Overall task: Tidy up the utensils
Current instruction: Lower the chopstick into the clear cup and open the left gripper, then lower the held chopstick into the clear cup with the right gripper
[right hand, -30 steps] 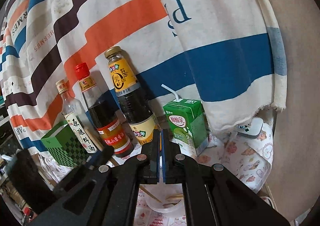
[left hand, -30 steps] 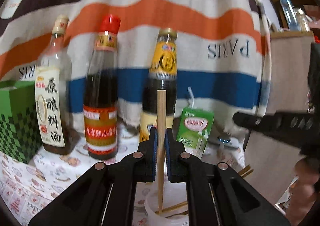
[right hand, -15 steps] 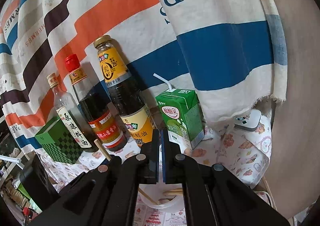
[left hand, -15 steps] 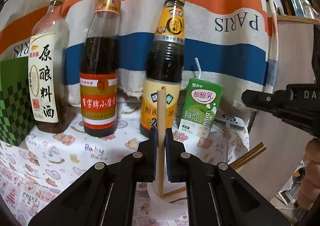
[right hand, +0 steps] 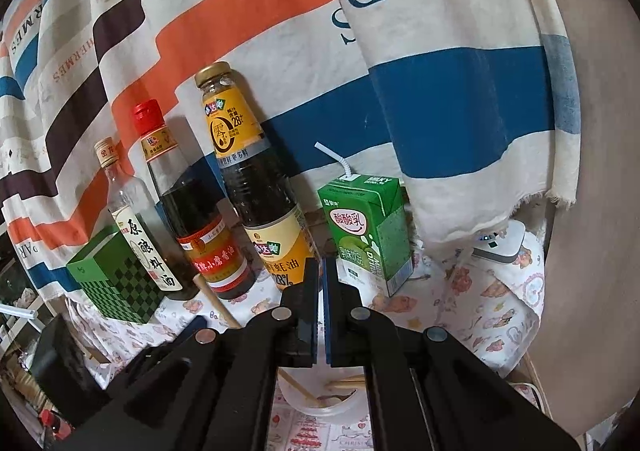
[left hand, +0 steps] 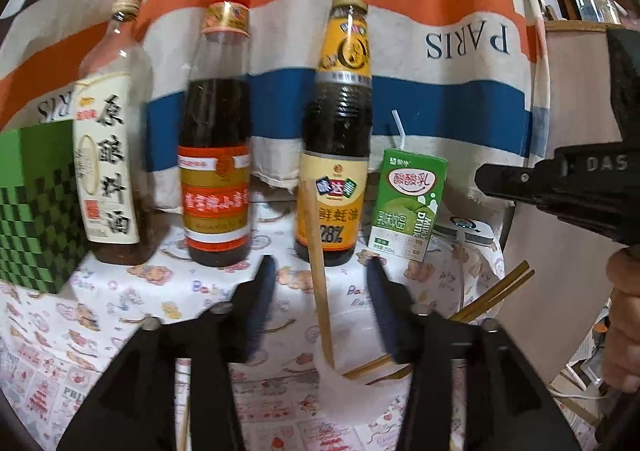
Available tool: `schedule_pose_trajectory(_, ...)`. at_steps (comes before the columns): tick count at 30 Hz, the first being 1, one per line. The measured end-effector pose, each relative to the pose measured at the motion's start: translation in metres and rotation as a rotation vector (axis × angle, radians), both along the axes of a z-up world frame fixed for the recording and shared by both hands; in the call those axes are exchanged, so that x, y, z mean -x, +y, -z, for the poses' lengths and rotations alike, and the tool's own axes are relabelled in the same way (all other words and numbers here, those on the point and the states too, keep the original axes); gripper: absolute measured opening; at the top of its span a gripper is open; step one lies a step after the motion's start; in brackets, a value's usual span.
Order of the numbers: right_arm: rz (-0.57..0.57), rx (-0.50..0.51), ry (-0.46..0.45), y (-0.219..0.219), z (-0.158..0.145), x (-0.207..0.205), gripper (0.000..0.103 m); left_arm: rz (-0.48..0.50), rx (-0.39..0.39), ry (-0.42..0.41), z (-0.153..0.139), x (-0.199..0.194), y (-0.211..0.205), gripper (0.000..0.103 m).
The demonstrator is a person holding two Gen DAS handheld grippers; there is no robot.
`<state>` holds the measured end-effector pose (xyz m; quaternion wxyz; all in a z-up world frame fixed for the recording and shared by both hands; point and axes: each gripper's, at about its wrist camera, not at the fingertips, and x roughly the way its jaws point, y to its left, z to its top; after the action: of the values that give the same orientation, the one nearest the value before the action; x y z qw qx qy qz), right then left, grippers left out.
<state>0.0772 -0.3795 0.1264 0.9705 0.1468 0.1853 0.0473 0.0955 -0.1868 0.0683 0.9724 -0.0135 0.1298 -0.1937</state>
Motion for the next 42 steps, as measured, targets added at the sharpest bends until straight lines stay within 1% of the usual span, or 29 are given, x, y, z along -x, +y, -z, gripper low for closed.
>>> schedule_pose_trajectory(1, -0.001, 0.001, 0.000, 0.000, 0.000, 0.000, 0.002, -0.005, 0.002, -0.013, -0.002, 0.005, 0.005, 0.062)
schedule_pose_trajectory(2, -0.003, 0.005, -0.001, 0.001, -0.001, 0.001, 0.002, -0.018, 0.004, -0.031, -0.006, 0.010, 0.011, 0.066)
schedule_pose_trajectory(4, -0.007, 0.015, -0.002, 0.005, -0.001, 0.001, 0.002, -0.054, 0.008, -0.067, -0.012, 0.021, 0.025, 0.088)
schedule_pose_trajectory(6, -0.009, 0.026, -0.003, 0.009, -0.001, 0.002, 0.002, -0.102, 0.023, -0.122, -0.016, 0.037, 0.046, 0.100)
schedule_pose_trajectory(8, -0.013, 0.033, -0.008, 0.015, -0.003, 0.003, 0.002, -0.146, 0.016, -0.153, -0.018, 0.048, 0.064, 0.101)
schedule_pose_trajectory(10, -0.029, 0.043, -0.017, 0.023, -0.005, 0.006, 0.002, -0.171, -0.008, -0.166, -0.020, 0.056, 0.080, 0.101)
schedule_pose_trajectory(12, -0.046, 0.057, -0.030, 0.032, -0.008, 0.010, 0.002, -0.216, -0.034, -0.185, -0.023, 0.066, 0.097, 0.102)
schedule_pose_trajectory(15, -0.075, 0.072, -0.055, 0.053, -0.012, 0.022, 0.002, -0.284, -0.048, -0.203, -0.025, 0.079, 0.118, 0.102)
schedule_pose_trajectory(18, -0.114, 0.104, -0.082, 0.073, -0.007, 0.035, 0.003, -0.322, -0.063, -0.212, -0.022, 0.090, 0.135, 0.102)
schedule_pose_trajectory(21, -0.138, 0.119, -0.036, 0.081, 0.006, 0.042, 0.003, -0.318, -0.038, -0.195, -0.014, 0.096, 0.150, 0.102)
schedule_pose_trajectory(23, -0.140, 0.160, -0.017, 0.084, 0.017, 0.052, 0.004, -0.325, -0.019, -0.167, -0.009, 0.095, 0.157, 0.102)
schedule_pose_trajectory(25, -0.119, 0.168, -0.018, 0.079, 0.031, 0.065, 0.011, -0.320, 0.005, -0.149, -0.006, 0.093, 0.161, 0.102)
schedule_pose_trajectory(26, -0.110, 0.158, -0.013, 0.075, 0.038, 0.068, 0.020, -0.325, 0.013, -0.142, -0.004, 0.092, 0.163, 0.102)
schedule_pose_trajectory(28, -0.087, 0.141, 0.021, 0.064, 0.057, 0.068, 0.022, -0.341, 0.020, -0.134, 0.001, 0.089, 0.165, 0.102)
schedule_pose_trajectory(30, -0.053, 0.133, 0.066, 0.054, 0.073, 0.063, 0.022, -0.337, -0.016, -0.131, 0.007, 0.085, 0.162, 0.102)
schedule_pose_trajectory(32, -0.006, 0.146, 0.165, 0.043, 0.088, 0.051, 0.022, -0.334, -0.086, -0.157, 0.015, 0.080, 0.157, 0.102)
schedule_pose_trajectory(33, 0.037, 0.149, 0.234, 0.035, 0.095, 0.042, 0.022, -0.344, -0.113, -0.148, 0.019, 0.076, 0.155, 0.102)
schedule_pose_trajectory(34, 0.073, 0.141, 0.294, 0.028, 0.104, 0.034, 0.022, -0.358, -0.130, -0.126, 0.022, 0.071, 0.154, 0.102)
schedule_pose_trajectory(36, 0.106, 0.135, 0.387, 0.014, 0.122, 0.019, 0.022, -0.358, -0.124, -0.088, 0.028, 0.063, 0.154, 0.102)
schedule_pose_trajectory(39, 0.103, 0.133, 0.463, 0.002, 0.145, 0.000, 0.022, -0.358, -0.127, -0.059, 0.036, 0.056, 0.154, 0.102)
schedule_pose_trajectory(40, 0.086, 0.107, 0.493, -0.004, 0.155, -0.008, 0.022, -0.364, -0.133, -0.058, 0.038, 0.054, 0.153, 0.102)
schedule_pose_trajectory(42, 0.055, 0.072, 0.523, -0.010, 0.167, -0.016, 0.022, -0.375, -0.144, -0.053, 0.042, 0.051, 0.153, 0.102)
